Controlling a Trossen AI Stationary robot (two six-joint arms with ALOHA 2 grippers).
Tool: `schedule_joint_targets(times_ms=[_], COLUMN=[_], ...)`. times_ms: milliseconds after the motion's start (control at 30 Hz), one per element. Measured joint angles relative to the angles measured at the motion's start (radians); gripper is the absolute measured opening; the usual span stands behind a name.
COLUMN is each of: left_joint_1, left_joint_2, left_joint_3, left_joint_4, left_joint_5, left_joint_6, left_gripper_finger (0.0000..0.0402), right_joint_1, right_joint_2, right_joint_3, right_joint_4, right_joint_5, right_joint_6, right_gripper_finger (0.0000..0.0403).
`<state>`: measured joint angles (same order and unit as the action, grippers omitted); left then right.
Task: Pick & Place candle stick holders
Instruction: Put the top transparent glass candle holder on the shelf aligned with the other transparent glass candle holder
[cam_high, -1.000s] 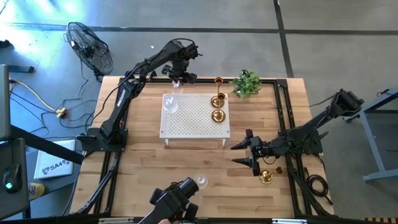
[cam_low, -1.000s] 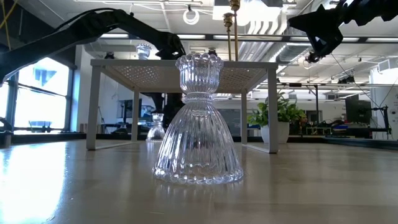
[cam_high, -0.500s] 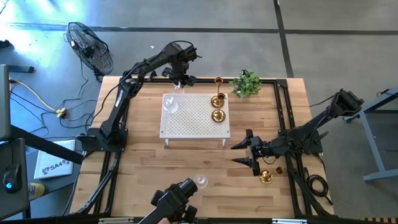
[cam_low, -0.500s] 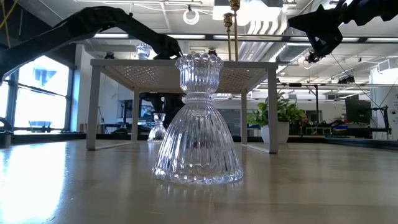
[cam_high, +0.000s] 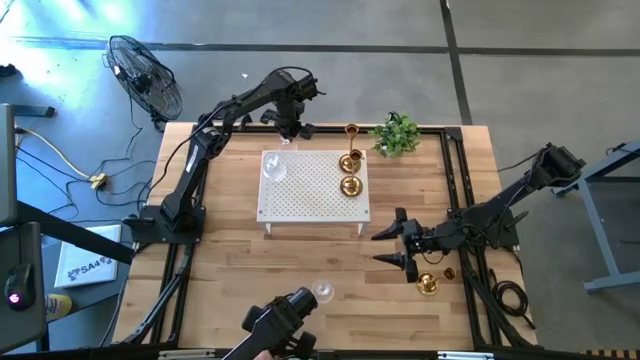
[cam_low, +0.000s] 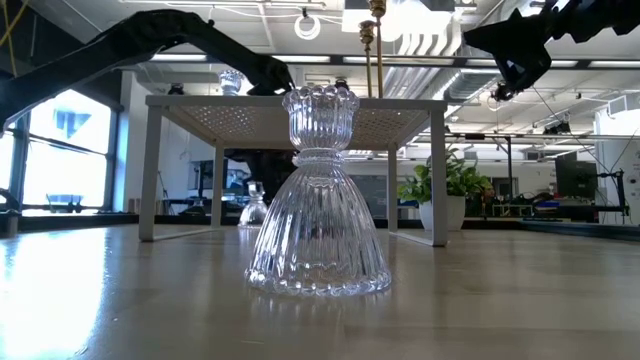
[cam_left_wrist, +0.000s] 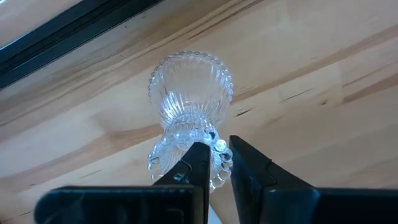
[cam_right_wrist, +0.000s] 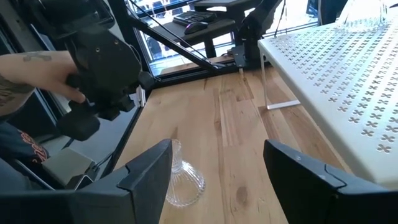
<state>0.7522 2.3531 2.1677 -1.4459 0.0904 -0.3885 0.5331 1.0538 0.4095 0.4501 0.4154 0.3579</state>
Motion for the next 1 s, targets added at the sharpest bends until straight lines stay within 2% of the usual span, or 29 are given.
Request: schedule_joint_targets(times_ms=[367,667,833,1000], left_joint_1=[0.000,-0.026,-0.049,-0.062], left_joint_2=[0.001,0.012,0.014,0.011], left_joint_3=[0.001,0.105,0.174,0.183], left_joint_4=[-0.051,-0.120,-0.110,-0.120], left_joint_5=[0.000,-0.006,0.034,0.069], left_joint_6=[0.034,0.097,0.105,0.107], left_gripper_finger=[0.0031,0.0031,0.0017,0.0017], right_joint_1=[0.000,0.000,0.000,0.000], right_joint_2=[0.000,0.000,0.000,0.000], right_joint_3=[0.000,0.000,0.000,0.000], right_joint_4=[0.000,-0.003,-0.005,-0.005], right_joint_5=[-0.003,-0.003,-0.002,-0.003], right_joint_6=[0.000,-0.004,-0.018,-0.022], right_gripper_finger=[0.0246,0.0246,0.0246,0.0246])
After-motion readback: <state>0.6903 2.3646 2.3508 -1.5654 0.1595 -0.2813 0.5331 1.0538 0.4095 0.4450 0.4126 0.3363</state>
